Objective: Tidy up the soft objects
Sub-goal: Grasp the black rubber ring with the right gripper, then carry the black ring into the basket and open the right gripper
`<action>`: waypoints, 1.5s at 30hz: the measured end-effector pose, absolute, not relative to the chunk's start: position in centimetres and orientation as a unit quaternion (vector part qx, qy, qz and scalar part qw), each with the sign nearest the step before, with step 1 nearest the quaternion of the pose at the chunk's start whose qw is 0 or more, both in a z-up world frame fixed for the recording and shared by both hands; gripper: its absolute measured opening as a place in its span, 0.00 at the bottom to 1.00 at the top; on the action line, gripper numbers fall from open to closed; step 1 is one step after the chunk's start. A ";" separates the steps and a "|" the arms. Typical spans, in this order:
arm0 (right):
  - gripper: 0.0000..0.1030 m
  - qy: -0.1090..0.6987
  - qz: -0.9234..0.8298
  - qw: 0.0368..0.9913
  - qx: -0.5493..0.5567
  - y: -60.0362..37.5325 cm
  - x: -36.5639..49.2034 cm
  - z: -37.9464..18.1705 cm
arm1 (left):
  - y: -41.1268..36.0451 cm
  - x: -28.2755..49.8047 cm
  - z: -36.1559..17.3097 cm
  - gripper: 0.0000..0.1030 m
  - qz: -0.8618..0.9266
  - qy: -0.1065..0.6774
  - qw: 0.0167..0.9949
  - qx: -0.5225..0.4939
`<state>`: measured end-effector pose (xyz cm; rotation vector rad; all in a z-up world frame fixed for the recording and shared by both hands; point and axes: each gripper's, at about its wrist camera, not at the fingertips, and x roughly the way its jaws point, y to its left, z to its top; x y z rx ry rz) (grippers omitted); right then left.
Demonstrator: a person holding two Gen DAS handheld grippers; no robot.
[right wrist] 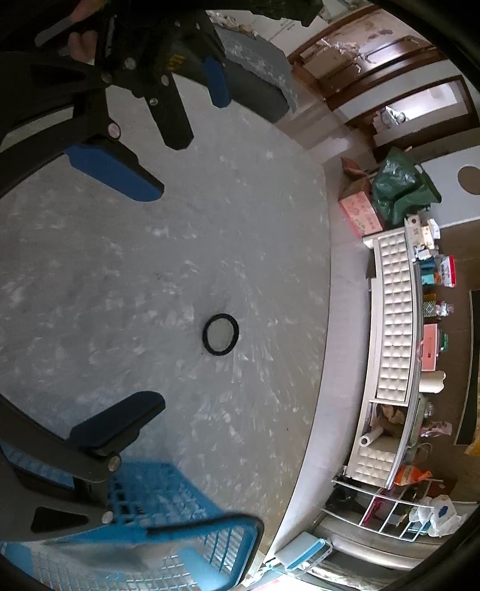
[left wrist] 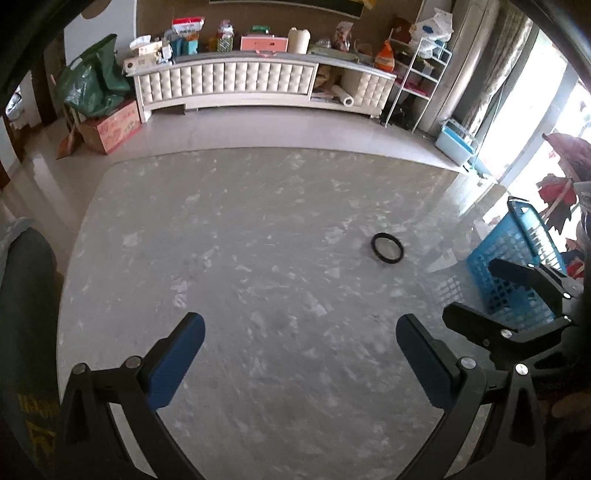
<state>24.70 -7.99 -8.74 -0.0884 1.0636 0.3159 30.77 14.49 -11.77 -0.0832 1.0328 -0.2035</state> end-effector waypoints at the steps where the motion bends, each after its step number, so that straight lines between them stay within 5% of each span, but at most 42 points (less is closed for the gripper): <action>1: 1.00 0.506 0.146 0.849 -0.045 -7.8 25.1 -9.1 | 14.5 31.2 -12.1 1.00 -0.095 0.494 0.863 -0.035; 23: 1.00 0.537 0.053 0.840 -0.054 -8.1 31.5 -14.7 | 14.7 39.2 -18.2 1.00 -0.108 0.509 0.854 -0.028; 25: 0.92 0.535 0.044 0.841 -0.066 -7.8 31.7 -14.8 | 14.7 39.4 -18.6 1.00 -0.107 0.510 0.853 -0.028; 27: 0.74 0.537 0.048 0.840 -0.059 -7.8 31.8 -15.1 | 14.7 39.4 -18.8 1.00 -0.104 0.510 0.853 -0.024; 31: 0.65 0.540 0.055 0.838 -0.059 -7.7 31.6 -15.3 | 14.5 39.3 -18.9 1.00 -0.099 0.512 0.853 -0.016; 39: 0.08 0.531 0.090 0.841 -0.059 -6.9 31.5 -15.3 | 13.6 38.6 -17.3 1.00 -0.108 0.503 0.857 -0.011; 45: 0.07 0.528 0.109 0.841 -0.049 -7.8 29.9 -13.8 | 12.5 36.7 -13.5 1.00 -0.105 0.480 0.871 0.001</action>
